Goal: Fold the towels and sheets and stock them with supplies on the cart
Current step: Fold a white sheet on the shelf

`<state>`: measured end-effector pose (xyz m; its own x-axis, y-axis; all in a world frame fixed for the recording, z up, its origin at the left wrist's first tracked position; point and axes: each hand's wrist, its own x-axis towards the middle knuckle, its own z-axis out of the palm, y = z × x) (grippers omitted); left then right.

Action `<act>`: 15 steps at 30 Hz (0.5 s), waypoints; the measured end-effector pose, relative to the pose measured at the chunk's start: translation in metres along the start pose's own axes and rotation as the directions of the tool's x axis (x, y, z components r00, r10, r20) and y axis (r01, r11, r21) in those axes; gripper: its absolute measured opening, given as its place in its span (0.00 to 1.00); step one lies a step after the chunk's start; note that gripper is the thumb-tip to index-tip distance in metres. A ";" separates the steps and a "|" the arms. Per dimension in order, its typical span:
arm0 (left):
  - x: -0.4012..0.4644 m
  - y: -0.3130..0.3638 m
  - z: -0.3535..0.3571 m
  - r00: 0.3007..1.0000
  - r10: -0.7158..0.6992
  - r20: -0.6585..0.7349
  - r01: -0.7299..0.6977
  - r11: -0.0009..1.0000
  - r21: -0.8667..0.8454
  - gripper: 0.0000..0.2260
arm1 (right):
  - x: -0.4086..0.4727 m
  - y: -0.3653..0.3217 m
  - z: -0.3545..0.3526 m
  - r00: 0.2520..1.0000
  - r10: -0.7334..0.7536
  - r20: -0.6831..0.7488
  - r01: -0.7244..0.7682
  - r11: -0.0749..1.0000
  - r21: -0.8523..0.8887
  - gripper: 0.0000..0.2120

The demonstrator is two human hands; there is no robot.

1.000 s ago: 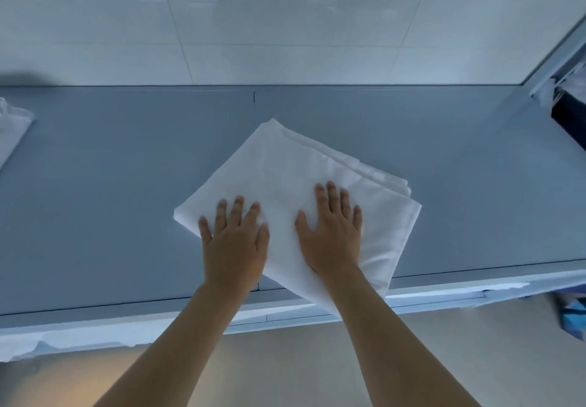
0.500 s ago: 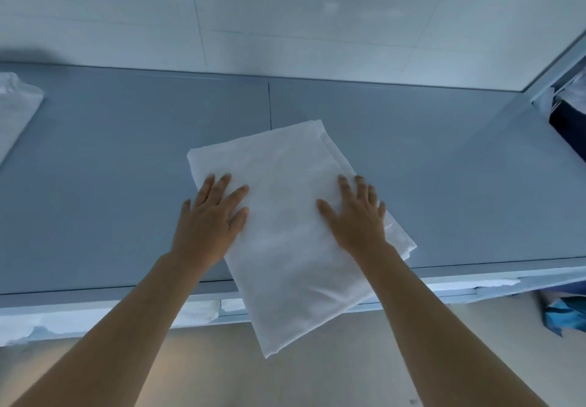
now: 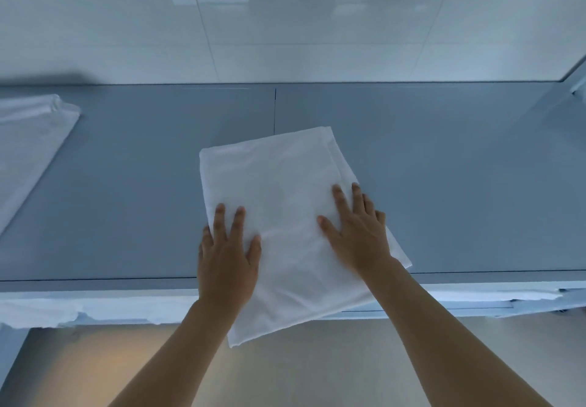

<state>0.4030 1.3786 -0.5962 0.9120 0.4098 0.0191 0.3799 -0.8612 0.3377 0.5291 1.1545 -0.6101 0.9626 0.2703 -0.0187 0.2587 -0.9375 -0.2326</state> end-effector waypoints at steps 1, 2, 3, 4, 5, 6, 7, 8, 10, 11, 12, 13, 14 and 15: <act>0.004 -0.005 -0.002 1.000 0.011 -0.003 -0.011 1.000 0.009 0.27 | -0.005 -0.006 0.003 1.000 0.016 -0.010 -0.016 1.000 0.006 0.37; 0.007 -0.010 -0.004 1.000 0.024 -0.005 -0.024 0.999 0.021 0.27 | -0.010 -0.011 0.005 0.999 0.032 -0.019 -0.031 0.999 0.015 0.37; 0.012 -0.015 -0.006 0.999 0.033 -0.005 -0.033 0.999 0.036 0.26 | -0.014 -0.018 0.007 0.999 0.047 -0.026 -0.046 0.999 0.027 0.37; 0.017 -0.020 -0.008 0.999 0.038 -0.005 -0.037 0.998 0.050 0.25 | -0.016 -0.025 0.008 0.997 0.065 -0.029 -0.064 0.997 0.036 0.37; 0.022 -0.024 -0.010 0.999 0.040 -0.006 -0.040 0.997 0.061 0.25 | -0.018 -0.032 0.010 0.996 0.083 -0.030 -0.082 0.996 0.040 0.37; 0.027 -0.029 -0.012 0.999 0.046 -0.010 -0.045 0.997 0.069 0.25 | -0.020 -0.041 0.012 0.995 0.099 -0.032 -0.098 0.994 0.040 0.37; 0.031 -0.034 -0.014 0.998 0.054 -0.015 -0.053 0.996 0.074 0.24 | -0.020 -0.049 0.014 0.993 0.112 -0.033 -0.110 0.993 0.041 0.38; 0.036 -0.041 -0.016 0.998 0.064 -0.022 -0.062 0.995 0.079 0.24 | -0.021 -0.057 0.016 0.992 0.122 -0.033 -0.120 0.992 0.044 0.38; 0.043 -0.055 -0.021 0.996 0.087 -0.035 -0.084 0.993 0.078 0.24 | -0.020 -0.073 0.020 0.990 0.136 -0.028 -0.135 0.990 0.045 0.38; 0.047 -0.063 -0.024 0.995 0.097 -0.036 -0.094 0.993 0.074 0.24 | -0.020 -0.082 0.022 0.989 0.142 -0.030 -0.141 0.989 0.043 0.38; 0.050 -0.072 -0.026 0.994 0.105 -0.035 -0.102 0.992 0.070 0.24 | -0.019 -0.091 0.025 0.988 0.148 -0.034 -0.146 0.988 0.041 0.38; 0.054 -0.082 -0.030 0.993 0.111 -0.034 -0.108 0.992 0.067 0.24 | -0.019 -0.101 0.028 0.987 0.153 -0.038 -0.152 0.988 0.041 0.38; 0.057 -0.094 -0.033 0.993 0.117 -0.036 -0.114 0.991 0.065 0.23 | -0.018 -0.113 0.031 0.987 0.158 -0.041 -0.156 0.987 0.044 0.38; 0.062 -0.106 -0.037 0.991 0.125 -0.039 -0.122 0.991 0.063 0.23 | -0.017 -0.125 0.034 0.986 0.163 -0.043 -0.161 0.986 0.045 0.38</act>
<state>0.4133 1.5058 -0.5962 0.9455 0.3105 0.0980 0.2745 -0.9220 0.2731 0.4777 1.2745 -0.6139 0.9944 0.1044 -0.0141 0.0968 -0.9579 -0.2701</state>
